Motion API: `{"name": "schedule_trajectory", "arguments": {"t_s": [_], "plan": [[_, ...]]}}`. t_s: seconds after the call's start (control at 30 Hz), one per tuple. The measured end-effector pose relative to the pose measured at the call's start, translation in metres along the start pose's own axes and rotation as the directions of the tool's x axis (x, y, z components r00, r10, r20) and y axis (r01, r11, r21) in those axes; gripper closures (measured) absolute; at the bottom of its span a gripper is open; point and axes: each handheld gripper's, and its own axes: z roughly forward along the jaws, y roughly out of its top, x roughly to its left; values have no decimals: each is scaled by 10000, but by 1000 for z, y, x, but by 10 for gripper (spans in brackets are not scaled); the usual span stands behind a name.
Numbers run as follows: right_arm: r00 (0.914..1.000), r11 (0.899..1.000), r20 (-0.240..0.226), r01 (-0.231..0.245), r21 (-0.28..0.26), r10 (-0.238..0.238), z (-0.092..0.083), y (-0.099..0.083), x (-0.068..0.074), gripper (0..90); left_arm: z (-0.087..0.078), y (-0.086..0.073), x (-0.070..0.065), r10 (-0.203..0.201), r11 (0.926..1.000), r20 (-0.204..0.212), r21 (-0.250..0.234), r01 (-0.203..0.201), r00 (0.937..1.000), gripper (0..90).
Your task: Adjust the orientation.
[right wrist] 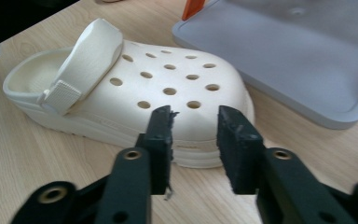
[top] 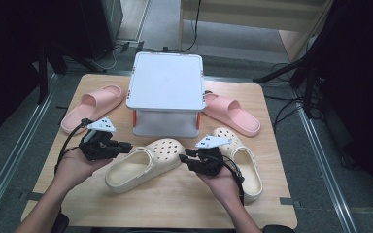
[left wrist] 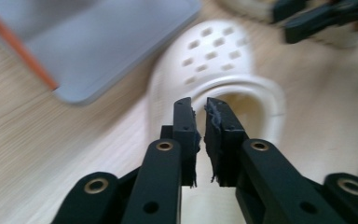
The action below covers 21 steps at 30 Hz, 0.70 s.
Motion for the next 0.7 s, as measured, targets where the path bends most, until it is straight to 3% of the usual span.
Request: {"name": "schedule_trajectory", "arguments": {"t_s": [0.07, 0.1, 0.17, 0.33, 0.4, 0.7], "plan": [[10000, 10000, -33, -24, 19, 24, 3, -2, 2, 739, 3, -2, 6, -86, 10000, -53, 32, 86, 9999, 854], [9998, 9999, -173, 15, 133, -13, 10, -6, 7, 835, 10, -4, 14, -267, 9996, -147, 119, 269, 9995, 858], [9996, 9992, -165, 217, 324, -211, 15, -8, 13, 900, 17, -6, 18, -285, 9993, -105, 222, 287, 9995, 862], [9985, 9967, -307, 479, 658, -460, 26, -10, 19, 900, 29, -9, 21, -294, 9985, 56, 463, 291, 9996, 861], [9989, 9959, -228, 433, 801, -416, 30, -10, 20, 900, 35, -11, 22, -495, 9972, 221, 571, 482, 9985, 864], [9994, 9959, -123, 323, 843, -314, 35, -6, 17, 900, 33, -19, 17, -755, 9964, 273, 413, 744, 9968, 880]]}}
